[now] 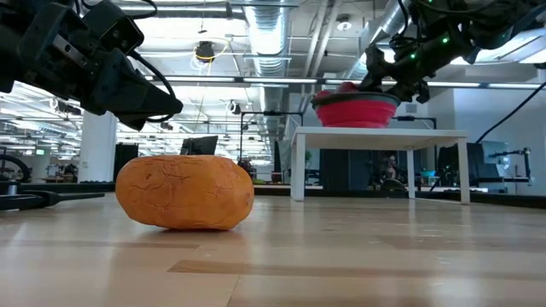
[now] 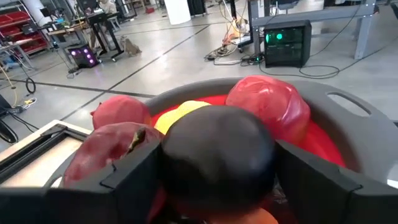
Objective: Pick & Place Fruit
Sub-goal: Put the purple plum into the orange strainer bowl on the shelf, then put the red pomegranate into the orange strainer bowl on the shelf
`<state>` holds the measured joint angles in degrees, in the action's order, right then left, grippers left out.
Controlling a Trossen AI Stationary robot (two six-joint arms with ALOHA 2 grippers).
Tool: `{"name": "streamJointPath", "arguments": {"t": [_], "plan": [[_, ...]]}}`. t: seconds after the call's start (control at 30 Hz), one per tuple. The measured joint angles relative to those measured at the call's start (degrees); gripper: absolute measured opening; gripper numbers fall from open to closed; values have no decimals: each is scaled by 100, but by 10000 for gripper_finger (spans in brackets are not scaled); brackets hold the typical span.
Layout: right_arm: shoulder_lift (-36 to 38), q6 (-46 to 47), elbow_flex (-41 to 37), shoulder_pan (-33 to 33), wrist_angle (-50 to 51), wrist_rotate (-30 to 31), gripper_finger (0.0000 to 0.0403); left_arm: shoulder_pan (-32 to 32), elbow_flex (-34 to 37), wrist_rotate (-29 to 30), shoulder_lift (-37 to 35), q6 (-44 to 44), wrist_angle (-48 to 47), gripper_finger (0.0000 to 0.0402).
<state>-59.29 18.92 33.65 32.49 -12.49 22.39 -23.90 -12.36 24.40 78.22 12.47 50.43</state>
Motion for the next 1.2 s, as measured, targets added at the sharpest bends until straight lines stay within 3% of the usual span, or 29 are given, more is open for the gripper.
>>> {"name": "streamJointPath", "arguments": {"t": [0.2,0.43,0.6,0.73,0.97,1.07,1.2], "plan": [[13,-54,51,-2,-34,-4,319,-2,0,0,0,0,0,2],[332,-599,523,-337,200,43,314,0,0,-2,0,0,0,2],[635,-1037,704,-1317,202,463,301,0,0,-2,0,1,0,2],[555,-1480,704,-2790,201,851,292,-1,0,-2,0,2,0,2],[-856,-1608,697,-5296,-109,2143,282,-1,0,-2,0,1,2,2],[-1755,-1304,697,-5794,-706,2181,282,0,0,-2,0,2,7,2],[-2908,-746,875,-5940,-1137,1631,281,0,0,0,0,0,17,2]]}}
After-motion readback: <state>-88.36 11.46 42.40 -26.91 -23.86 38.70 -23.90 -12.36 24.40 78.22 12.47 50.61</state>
